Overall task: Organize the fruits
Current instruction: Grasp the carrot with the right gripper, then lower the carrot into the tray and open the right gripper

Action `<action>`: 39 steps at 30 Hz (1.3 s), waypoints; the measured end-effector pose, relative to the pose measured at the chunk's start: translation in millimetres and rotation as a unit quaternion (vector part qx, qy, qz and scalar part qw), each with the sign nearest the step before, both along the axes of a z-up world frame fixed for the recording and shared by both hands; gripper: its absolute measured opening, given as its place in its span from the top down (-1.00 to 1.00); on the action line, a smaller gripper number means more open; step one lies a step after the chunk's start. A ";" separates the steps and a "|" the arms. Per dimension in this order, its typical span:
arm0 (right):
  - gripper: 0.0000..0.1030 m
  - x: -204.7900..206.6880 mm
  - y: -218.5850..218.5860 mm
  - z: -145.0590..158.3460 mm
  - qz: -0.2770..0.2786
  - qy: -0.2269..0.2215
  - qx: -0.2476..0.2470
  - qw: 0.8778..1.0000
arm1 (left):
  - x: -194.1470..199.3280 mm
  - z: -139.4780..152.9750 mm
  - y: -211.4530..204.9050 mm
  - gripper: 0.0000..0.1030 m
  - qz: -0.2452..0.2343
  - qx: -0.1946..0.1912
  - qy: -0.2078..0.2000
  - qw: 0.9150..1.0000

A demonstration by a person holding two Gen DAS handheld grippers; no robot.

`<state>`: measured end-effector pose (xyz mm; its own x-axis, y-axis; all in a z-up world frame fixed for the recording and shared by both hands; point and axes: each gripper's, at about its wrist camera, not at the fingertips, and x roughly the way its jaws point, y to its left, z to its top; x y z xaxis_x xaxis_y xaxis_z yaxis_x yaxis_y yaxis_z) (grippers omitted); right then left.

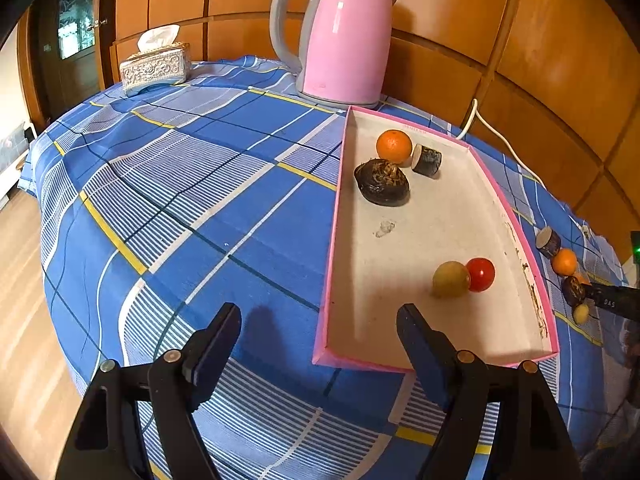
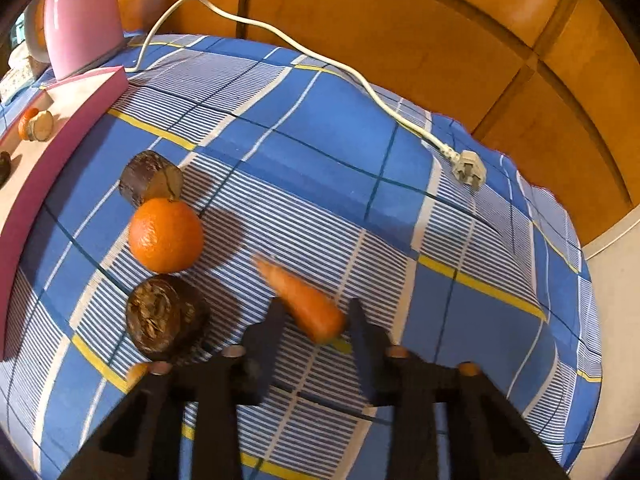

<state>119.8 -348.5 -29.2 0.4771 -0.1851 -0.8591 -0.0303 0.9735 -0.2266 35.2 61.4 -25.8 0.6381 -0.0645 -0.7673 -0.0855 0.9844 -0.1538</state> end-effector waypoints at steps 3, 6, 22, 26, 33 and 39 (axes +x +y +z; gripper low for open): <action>0.48 -1.7 -2.8 1.4 -0.007 0.001 0.009 1.000 | -2.6 -0.7 0.3 -0.57 0.003 0.004 -0.002 1.000; 0.49 -0.6 0.1 2.2 -0.018 -0.002 0.010 1.000 | -4.9 -1.0 3.1 -0.57 0.008 0.003 -0.002 1.000; 0.53 -43.7 29.4 70.7 -0.016 -0.121 0.098 0.988 | -10.4 -2.5 11.4 -0.65 0.030 -0.008 -0.011 0.999; 0.53 -43.3 70.1 73.9 0.040 -0.116 0.154 0.980 | -11.3 -3.1 11.6 -0.67 0.033 -0.008 -0.013 0.999; 0.53 -23.1 154.3 65.1 0.127 -0.083 0.189 0.970 | -11.7 -4.0 12.9 -0.70 0.036 -0.011 -0.014 0.999; 0.52 8.0 201.1 55.0 0.140 -0.061 0.199 0.968 | -11.7 -4.1 13.7 -0.70 0.036 -0.015 -0.014 0.999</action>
